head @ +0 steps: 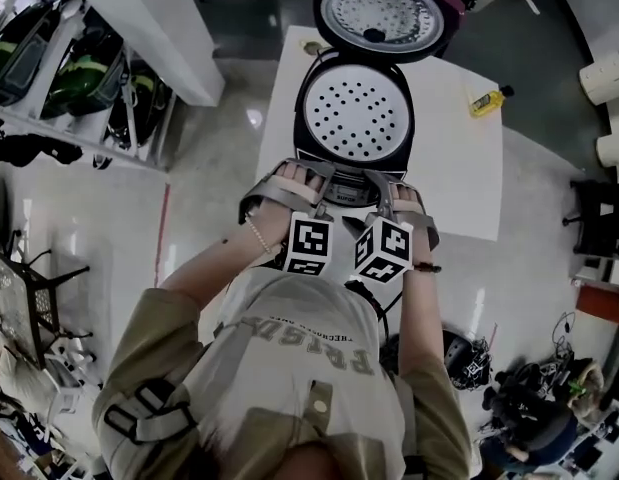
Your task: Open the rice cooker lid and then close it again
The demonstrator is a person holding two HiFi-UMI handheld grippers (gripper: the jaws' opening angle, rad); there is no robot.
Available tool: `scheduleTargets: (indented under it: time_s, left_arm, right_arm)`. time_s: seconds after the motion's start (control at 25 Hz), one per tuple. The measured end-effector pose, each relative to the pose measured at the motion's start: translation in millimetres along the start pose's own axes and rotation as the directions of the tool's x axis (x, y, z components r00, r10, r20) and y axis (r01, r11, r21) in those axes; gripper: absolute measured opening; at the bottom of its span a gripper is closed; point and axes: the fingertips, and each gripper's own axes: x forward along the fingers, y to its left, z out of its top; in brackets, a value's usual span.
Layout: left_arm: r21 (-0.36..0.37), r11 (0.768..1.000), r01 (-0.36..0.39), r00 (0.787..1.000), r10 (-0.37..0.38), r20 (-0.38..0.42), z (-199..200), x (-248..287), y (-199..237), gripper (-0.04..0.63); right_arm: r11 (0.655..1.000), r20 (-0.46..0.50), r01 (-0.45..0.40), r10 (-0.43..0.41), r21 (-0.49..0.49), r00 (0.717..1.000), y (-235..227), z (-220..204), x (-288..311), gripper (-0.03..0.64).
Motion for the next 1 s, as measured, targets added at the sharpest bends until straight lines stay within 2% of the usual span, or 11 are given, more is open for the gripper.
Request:
scheduleTargets:
  time_s: [0.12, 0.24, 0.36, 0.44, 0.52, 0.6, 0.68, 0.76, 0.84, 0.92, 1.0]
  left_arm:
    - [0.007, 1.000, 0.009, 1.000, -0.009, 0.023, -1, -1, 0, 0.526]
    - [-0.017, 1.000, 0.025, 0.997, -0.024, 0.074, 0, -3, 0, 0.526]
    - [-0.075, 0.997, 0.028, 0.989, -0.017, 0.144, -3, -6, 9, 0.526]
    - [-0.127, 0.992, 0.011, 0.982, 0.013, 0.190, -12, -11, 24, 0.526]
    - [-0.202, 0.979, 0.021, 0.968, 0.031, 0.249, -22, -18, 40, 0.526]
    - [-0.290, 0.956, 0.051, 0.950, 0.042, 0.309, -33, -24, 54, 0.525]
    - [-0.367, 0.927, 0.077, 0.932, 0.064, 0.356, -45, -28, 69, 0.525]
    - [-0.435, 0.895, 0.098, 0.915, 0.092, 0.394, -56, -30, 84, 0.525]
    - [-0.489, 0.866, 0.105, 0.901, 0.124, 0.415, -68, -29, 100, 0.525]
    - [-0.522, 0.849, 0.082, 0.901, 0.160, 0.402, -83, -25, 119, 0.525]
    - [-0.539, 0.842, 0.030, 0.910, 0.200, 0.364, -101, -24, 143, 0.525]
  right_arm:
    - [1.000, -0.003, -0.003, 0.003, 0.006, 1.000, 0, 2, 0, 0.408]
    - [0.999, 0.020, -0.011, 0.010, 0.032, 1.000, 0, 4, 0, 0.408]
    - [0.989, 0.118, -0.057, 0.041, 0.135, 0.992, -3, 10, -6, 0.408]
    - [0.963, 0.232, -0.104, 0.045, 0.248, 0.972, -11, 17, -18, 0.408]
    - [0.925, 0.376, -0.131, -0.013, 0.356, 0.927, -29, 25, -38, 0.408]
    - [0.883, 0.504, -0.149, -0.110, 0.445, 0.856, -49, 26, -60, 0.408]
    - [0.843, 0.586, -0.159, -0.209, 0.514, 0.783, -70, 21, -82, 0.408]
    - [0.809, 0.614, -0.150, -0.295, 0.568, 0.732, -92, 11, -98, 0.408]
    - [0.777, 0.613, -0.126, -0.375, 0.617, 0.695, -116, -2, -110, 0.408]
    - [0.746, 0.607, -0.101, -0.445, 0.658, 0.659, -142, -14, -121, 0.408]
    - [0.732, 0.591, -0.067, -0.489, 0.678, 0.642, -169, -23, -129, 0.408]
